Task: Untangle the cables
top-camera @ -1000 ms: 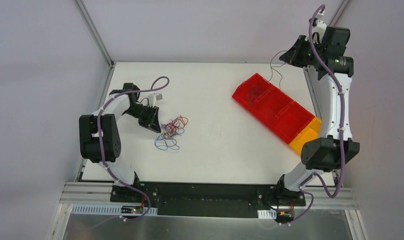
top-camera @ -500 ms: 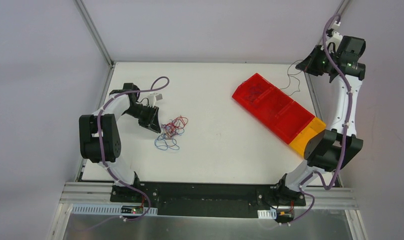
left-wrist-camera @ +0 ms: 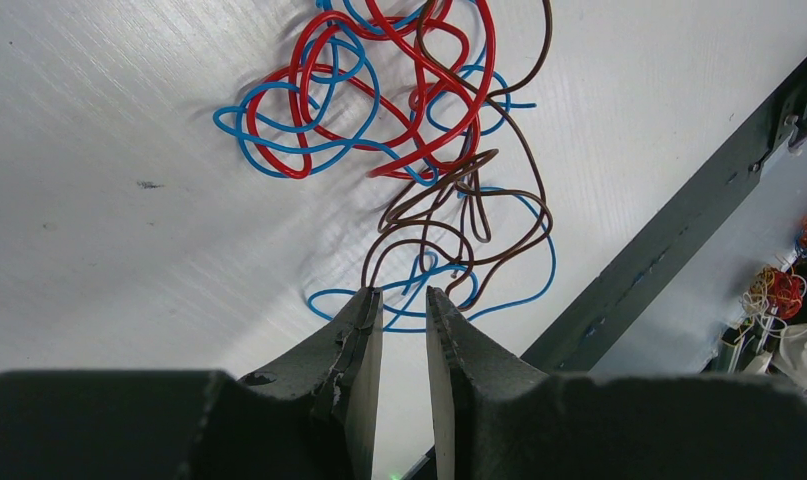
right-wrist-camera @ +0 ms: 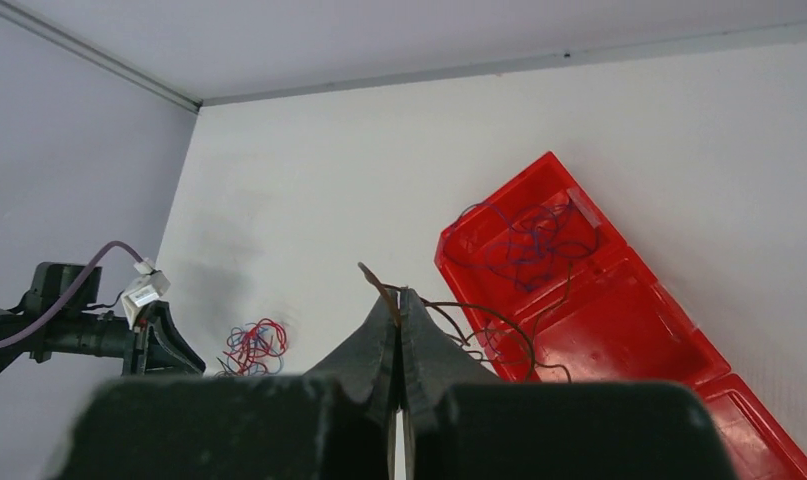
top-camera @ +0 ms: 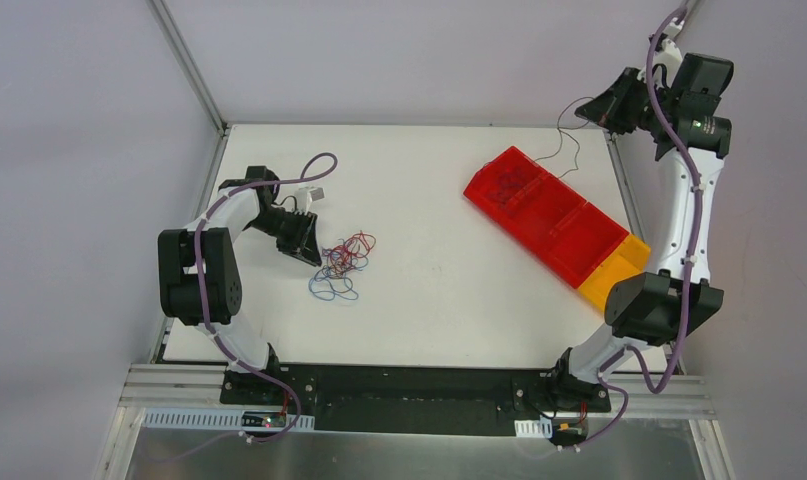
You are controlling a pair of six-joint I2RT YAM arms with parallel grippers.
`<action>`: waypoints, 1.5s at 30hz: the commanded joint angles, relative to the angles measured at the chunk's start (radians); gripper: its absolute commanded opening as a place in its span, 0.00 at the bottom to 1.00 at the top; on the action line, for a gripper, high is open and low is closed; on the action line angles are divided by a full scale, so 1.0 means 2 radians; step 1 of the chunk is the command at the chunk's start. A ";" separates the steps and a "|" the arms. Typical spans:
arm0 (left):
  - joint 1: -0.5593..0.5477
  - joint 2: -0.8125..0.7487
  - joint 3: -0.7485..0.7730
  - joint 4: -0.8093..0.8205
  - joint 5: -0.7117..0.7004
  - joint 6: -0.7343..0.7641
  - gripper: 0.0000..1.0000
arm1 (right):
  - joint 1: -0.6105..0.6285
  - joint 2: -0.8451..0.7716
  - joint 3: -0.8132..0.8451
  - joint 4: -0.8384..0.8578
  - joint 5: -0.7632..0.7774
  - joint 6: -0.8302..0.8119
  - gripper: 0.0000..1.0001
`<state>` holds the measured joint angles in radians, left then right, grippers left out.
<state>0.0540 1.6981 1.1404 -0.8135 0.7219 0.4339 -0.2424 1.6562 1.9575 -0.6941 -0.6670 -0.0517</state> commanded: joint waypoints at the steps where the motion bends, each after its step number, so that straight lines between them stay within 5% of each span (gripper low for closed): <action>1: 0.002 0.002 0.005 -0.012 -0.004 -0.002 0.23 | 0.004 -0.028 0.033 0.018 -0.024 0.031 0.00; 13: 0.002 0.009 0.015 -0.012 -0.005 -0.009 0.24 | 0.005 -0.030 0.025 0.011 -0.019 0.029 0.00; 27: 0.002 -0.003 0.010 -0.013 -0.009 -0.012 0.24 | -0.016 0.004 -0.103 0.076 0.053 -0.076 0.00; 45: 0.003 -0.014 0.000 -0.013 -0.017 -0.013 0.24 | 0.083 0.068 -0.203 0.129 0.225 -0.251 0.00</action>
<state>0.0540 1.7145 1.1458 -0.8135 0.6956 0.4065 -0.0490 1.8053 1.5536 -0.4900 -0.2932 -0.4820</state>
